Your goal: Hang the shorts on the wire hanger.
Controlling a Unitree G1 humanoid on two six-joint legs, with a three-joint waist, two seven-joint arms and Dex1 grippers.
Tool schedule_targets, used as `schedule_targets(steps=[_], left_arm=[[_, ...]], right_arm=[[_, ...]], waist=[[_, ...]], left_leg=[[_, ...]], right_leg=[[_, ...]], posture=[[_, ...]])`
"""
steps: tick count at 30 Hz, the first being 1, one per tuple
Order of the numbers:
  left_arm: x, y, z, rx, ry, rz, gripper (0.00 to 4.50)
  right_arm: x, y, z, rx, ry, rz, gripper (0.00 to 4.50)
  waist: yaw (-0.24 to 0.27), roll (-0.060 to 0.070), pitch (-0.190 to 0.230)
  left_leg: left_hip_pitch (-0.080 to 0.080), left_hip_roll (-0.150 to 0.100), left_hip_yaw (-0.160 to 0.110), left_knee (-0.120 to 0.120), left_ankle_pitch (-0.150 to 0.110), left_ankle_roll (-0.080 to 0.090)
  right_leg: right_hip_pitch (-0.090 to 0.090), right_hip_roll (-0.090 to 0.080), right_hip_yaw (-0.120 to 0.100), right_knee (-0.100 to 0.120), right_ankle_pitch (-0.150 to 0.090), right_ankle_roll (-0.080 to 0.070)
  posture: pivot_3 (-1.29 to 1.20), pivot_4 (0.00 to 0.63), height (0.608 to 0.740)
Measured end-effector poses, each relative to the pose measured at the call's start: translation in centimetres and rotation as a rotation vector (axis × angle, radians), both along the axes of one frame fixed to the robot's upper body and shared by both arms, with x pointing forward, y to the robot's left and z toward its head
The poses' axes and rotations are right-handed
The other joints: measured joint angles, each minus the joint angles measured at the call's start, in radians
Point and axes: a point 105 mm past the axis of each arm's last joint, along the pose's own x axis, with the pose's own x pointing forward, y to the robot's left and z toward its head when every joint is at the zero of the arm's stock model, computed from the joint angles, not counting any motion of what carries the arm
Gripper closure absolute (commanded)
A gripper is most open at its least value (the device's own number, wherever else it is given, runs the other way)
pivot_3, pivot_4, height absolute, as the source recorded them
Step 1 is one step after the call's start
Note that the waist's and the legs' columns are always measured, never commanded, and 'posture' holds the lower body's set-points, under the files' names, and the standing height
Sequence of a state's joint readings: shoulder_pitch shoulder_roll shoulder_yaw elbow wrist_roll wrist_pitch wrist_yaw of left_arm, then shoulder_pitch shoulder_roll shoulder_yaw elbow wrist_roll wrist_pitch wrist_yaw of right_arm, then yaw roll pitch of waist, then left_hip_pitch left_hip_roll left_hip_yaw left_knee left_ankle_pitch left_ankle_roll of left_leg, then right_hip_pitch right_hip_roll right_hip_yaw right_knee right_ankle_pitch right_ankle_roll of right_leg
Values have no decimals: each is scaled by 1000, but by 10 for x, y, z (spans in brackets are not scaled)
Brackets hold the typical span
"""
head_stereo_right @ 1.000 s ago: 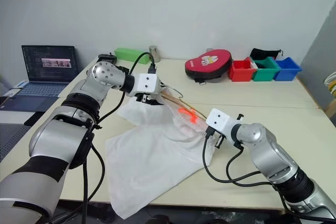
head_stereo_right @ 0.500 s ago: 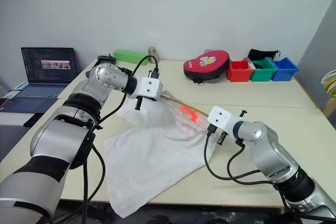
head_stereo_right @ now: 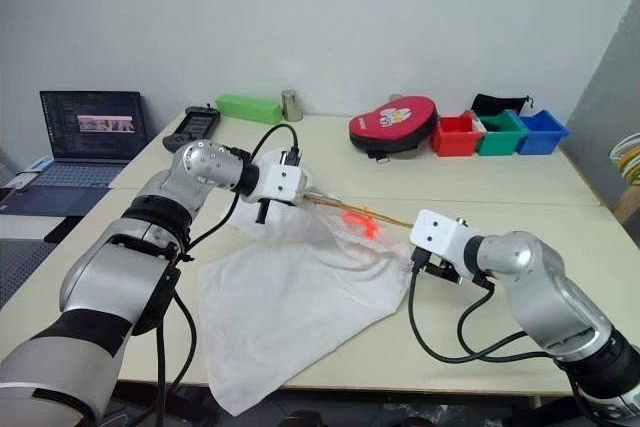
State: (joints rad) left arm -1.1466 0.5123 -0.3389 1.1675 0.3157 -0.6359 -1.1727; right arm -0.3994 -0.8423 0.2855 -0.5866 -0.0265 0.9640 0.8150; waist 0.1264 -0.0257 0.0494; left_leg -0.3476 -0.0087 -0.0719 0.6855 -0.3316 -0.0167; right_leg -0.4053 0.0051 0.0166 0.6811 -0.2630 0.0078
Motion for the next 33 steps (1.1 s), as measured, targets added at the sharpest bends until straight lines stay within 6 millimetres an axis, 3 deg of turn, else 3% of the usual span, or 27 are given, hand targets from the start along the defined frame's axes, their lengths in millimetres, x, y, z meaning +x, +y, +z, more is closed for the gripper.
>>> schedule_targets(steps=[4,6,10,13,15,21,26,33], left_arm=[[-5,1,-10,-25,22,3,4500],[-8,7,-13,-48,38,20,4500],[-11,11,-7,-110,70,48,4500],[-12,18,1,-153,73,73,4500],[-14,18,3,-153,74,71,4500],[-16,18,1,-159,87,80,4500],[-17,15,5,-164,70,68,4500],[-18,14,4,-173,66,71,4500]], right_arm=[[1,-11,11,82,30,-68,50],[2,-10,12,238,89,-141,50],[-4,1,-17,475,312,-258,50],[-15,27,-40,636,491,-289,50],[-19,42,-47,675,549,-286,50],[-4,50,-53,752,577,-383,50],[5,42,-50,797,553,-445,1036],[10,32,-63,777,531,-522,2521]], waist=[[0,0,0],[-5,-2,-2],[-3,-2,-2],[-6,-1,-3],[-6,-1,-3],[-3,-1,-4],[0,0,-4],[2,0,-4]], left_leg=[[0,1,0,2,0,0],[0,2,-1,2,0,0],[0,2,-1,4,0,0],[0,2,-3,5,0,0],[0,1,-3,6,0,0],[0,1,-3,9,0,0],[0,1,-3,8,0,0],[0,1,-2,8,0,0]], right_leg=[[0,1,0,1,0,-1],[1,2,0,1,1,-1],[1,2,0,2,1,-1],[1,2,1,4,1,-1],[0,2,1,4,1,-1],[1,2,1,7,1,-1],[0,2,1,7,1,-1],[0,2,1,7,1,-1]], posture=[[182,0,740],[191,0,740],[215,0,740],[230,0,740],[239,0,740],[249,0,740],[248,0,740],[249,0,740]])
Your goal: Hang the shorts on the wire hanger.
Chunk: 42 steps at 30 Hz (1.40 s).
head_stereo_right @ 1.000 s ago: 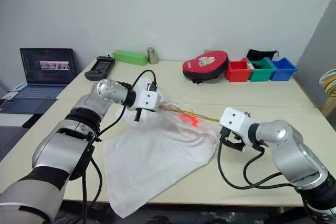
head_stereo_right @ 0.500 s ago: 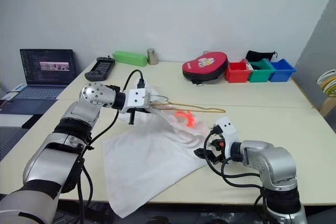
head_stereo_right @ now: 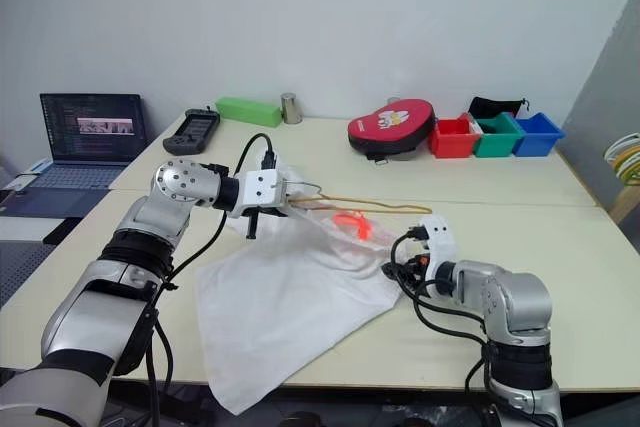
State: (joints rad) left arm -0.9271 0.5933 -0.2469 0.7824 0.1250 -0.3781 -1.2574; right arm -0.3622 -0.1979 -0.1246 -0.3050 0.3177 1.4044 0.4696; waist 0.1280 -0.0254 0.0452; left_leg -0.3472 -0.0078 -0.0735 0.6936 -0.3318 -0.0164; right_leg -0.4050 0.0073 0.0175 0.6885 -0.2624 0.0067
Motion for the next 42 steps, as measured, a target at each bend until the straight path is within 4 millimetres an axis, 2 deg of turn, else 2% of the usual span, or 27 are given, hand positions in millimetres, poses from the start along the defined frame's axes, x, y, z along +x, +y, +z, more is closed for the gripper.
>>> schedule_targets(steps=[8,14,20,27,36,39,42], left_arm=[[0,-1,-1,-6,-3,3,4500],[-3,1,-4,-10,29,-6,4500],[-13,25,-13,138,73,-27,4500],[-10,29,-23,230,32,-42,4500],[-4,37,-30,318,8,-18,4500],[-1,33,-31,331,-4,-25,4500],[2,17,-28,293,-16,-43,4500]], right_arm=[[5,-3,-2,-7,-13,-28,4411],[2,-15,5,-117,-92,23,4411],[2,-21,22,-216,-214,90,4411],[-5,-19,28,-252,-245,151,4411],[-18,-9,41,-389,-341,281,4411],[-15,-4,51,-438,-397,311,4411],[-9,8,71,-458,-492,329,4411]], waist=[[0,0,0],[0,0,0],[-14,1,-1],[-17,1,-1],[-23,1,-1],[-24,1,0],[-23,1,-1]], left_leg=[[0,0,0,0,0,0],[0,0,0,0,0,0],[0,0,0,0,0,0],[-1,0,0,0,0,0],[-1,1,0,0,0,0],[-1,1,0,0,0,0],[-1,1,-1,0,0,0]], right_leg=[[0,0,0,0,0,0],[0,0,0,-1,0,0],[0,1,0,-1,0,0],[0,0,-1,-2,0,0],[0,1,-1,-2,0,0],[0,1,-1,-2,0,0],[1,1,-1,-3,0,0]], posture=[[242,0,740],[237,0,740],[221,0,740],[207,0,740],[180,0,740],[174,0,740],[173,0,740]])
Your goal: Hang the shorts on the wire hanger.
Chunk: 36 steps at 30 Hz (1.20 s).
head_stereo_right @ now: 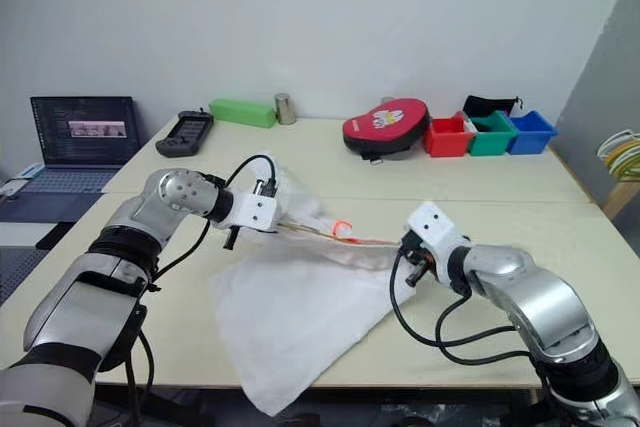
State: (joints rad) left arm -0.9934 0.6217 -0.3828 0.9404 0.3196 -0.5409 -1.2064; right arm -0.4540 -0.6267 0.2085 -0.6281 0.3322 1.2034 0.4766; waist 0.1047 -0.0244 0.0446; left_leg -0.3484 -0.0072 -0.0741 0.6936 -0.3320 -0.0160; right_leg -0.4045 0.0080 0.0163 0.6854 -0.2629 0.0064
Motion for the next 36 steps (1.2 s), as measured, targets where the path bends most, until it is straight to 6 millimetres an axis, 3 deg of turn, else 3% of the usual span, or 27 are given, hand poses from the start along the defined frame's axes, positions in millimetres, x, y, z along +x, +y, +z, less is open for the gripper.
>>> schedule_targets(steps=[3,6,16,18,27,34,35,36], left_arm=[[1,-22,2,-81,13,-17,4500],[2,-32,2,-100,26,-14,4500],[1,-42,6,-129,26,-27,4500],[0,-52,11,-157,8,-59,4500],[-2,-63,15,-183,1,-90,4500],[-8,-69,27,-194,-34,-134,4500],[-9,-67,26,-192,-29,-124,4500],[-10,-66,24,-192,-28,-120,4500]], right_arm=[[0,13,3,-6,-22,34,4411],[3,8,-3,-88,-47,28,4411],[10,-5,0,-198,-109,26,2301],[8,-7,-6,-247,-96,55,1746],[11,-14,-23,-311,-53,65,27],[30,-24,-42,-407,-56,37,27],[33,-23,-41,-413,-69,44,409],[35,-23,-40,-416,-77,45,507]], waist=[[1,0,0],[0,0,0],[-2,0,0],[-2,0,0],[-7,0,0],[-12,0,0],[-14,0,0],[-15,0,0]], left_leg=[[-1,0,0,0,0,0],[-2,0,0,0,0,0],[-2,0,0,0,0,0],[-2,0,1,0,0,0],[-2,0,1,0,0,0],[-1,0,1,0,0,0],[-1,0,1,0,0,0],[-1,0,1,0,0,0]], right_leg=[[0,0,-1,-2,0,0],[0,-1,0,-3,0,0],[0,-1,0,-3,0,0],[0,-1,0,-3,0,0],[0,-1,0,-3,0,0],[0,-1,1,-3,0,0],[0,-1,1,-3,0,0],[0,-1,0,-3,0,0]], posture=[[173,0,740],[173,0,740],[150,0,740],[146,0,740],[153,0,740],[188,0,740],[188,0,740],[193,0,740]])
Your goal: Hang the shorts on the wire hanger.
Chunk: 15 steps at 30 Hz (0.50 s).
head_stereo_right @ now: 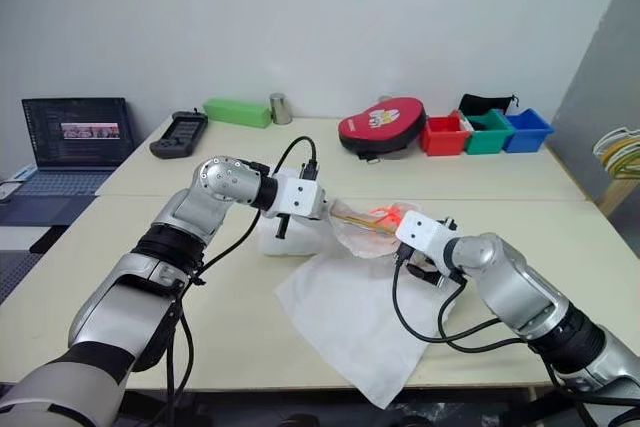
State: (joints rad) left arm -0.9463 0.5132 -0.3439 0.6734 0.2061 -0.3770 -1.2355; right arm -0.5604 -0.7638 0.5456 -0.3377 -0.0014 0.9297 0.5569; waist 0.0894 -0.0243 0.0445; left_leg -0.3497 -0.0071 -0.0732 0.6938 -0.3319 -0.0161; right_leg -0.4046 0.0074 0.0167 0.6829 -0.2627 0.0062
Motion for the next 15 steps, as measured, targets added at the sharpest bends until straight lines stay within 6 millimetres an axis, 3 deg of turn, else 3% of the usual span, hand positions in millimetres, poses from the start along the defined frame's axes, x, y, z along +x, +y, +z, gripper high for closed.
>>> schedule_targets(steps=[15], left_arm=[[1,2,4,-6,-38,11,4500]], right_arm=[[6,-1,2,-26,-30,31,4231]], waist=[[15,0,0]], left_leg=[[0,0,0,0,0,0]], right_leg=[[0,0,0,0,0,0]], posture=[[190,0,740]])
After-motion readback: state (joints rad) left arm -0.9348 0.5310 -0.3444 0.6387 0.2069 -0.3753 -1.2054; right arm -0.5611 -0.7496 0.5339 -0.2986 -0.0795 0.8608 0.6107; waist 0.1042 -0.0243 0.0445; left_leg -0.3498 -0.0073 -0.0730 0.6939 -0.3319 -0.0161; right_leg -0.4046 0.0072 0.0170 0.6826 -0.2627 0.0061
